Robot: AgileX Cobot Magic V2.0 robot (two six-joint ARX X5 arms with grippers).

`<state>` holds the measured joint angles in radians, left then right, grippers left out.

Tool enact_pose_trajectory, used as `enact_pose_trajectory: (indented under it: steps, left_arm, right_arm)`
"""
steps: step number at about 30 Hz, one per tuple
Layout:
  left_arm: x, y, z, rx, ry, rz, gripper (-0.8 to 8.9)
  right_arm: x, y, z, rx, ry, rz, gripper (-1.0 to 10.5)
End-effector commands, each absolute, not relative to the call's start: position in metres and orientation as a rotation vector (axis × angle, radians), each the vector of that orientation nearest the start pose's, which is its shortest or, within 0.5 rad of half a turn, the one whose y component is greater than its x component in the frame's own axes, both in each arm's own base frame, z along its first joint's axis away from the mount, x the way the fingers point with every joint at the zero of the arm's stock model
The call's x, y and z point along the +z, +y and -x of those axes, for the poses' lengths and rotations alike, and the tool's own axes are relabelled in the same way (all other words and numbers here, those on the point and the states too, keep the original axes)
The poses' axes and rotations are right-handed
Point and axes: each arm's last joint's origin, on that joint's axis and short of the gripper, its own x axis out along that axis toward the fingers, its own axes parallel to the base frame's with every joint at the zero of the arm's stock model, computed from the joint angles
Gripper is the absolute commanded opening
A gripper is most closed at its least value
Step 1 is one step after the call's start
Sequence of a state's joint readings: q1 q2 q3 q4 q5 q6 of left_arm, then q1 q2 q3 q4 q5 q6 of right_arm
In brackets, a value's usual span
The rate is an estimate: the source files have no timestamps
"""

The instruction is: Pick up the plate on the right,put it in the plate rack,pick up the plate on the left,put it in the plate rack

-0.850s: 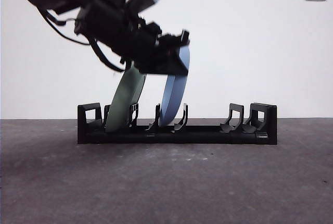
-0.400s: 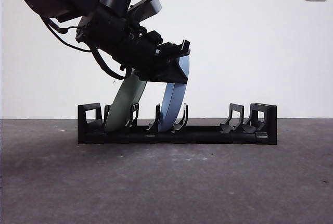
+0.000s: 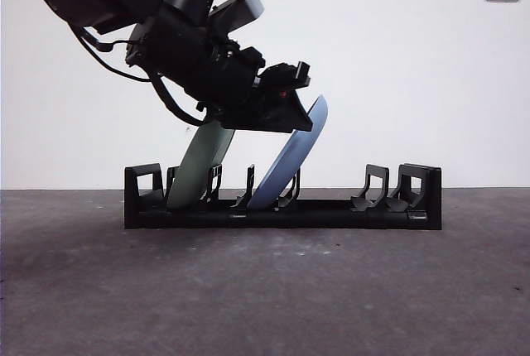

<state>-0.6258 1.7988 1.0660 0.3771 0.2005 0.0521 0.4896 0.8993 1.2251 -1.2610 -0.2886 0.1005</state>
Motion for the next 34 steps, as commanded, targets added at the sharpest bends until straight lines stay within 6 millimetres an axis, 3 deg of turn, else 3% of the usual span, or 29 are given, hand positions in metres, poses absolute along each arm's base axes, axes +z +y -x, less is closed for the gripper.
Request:
enact_pose_trajectory:
  steps: [1, 10, 20, 27, 34]
  left_arm:
    - [0.203, -0.242, -0.311, -0.863, 0.343, -0.130, 1.63]
    - [0.231, -0.242, -0.297, -0.886, 0.297, -0.123, 1.63]
    - [0.282, -0.219, -0.267, -0.887, 0.305, -0.128, 1.63]
    - [0.333, -0.186, -0.218, -0.903, 0.309, -0.131, 1.63]
    - [0.373, -0.135, -0.150, -0.920, 0.311, -0.133, 1.60]
  right_arm:
    - [0.367, 0.067, -0.107, 0.678, 0.989, 0.014, 2.2]
    - [0.367, 0.067, -0.107, 0.683, 0.984, 0.024, 2.2]
    - [0.367, 0.067, -0.107, 0.692, 0.976, 0.037, 2.2]
    - [0.367, 0.067, -0.107, 0.702, 0.969, 0.056, 2.2]
    - [0.367, 0.067, -0.107, 0.716, 0.959, 0.081, 2.2]
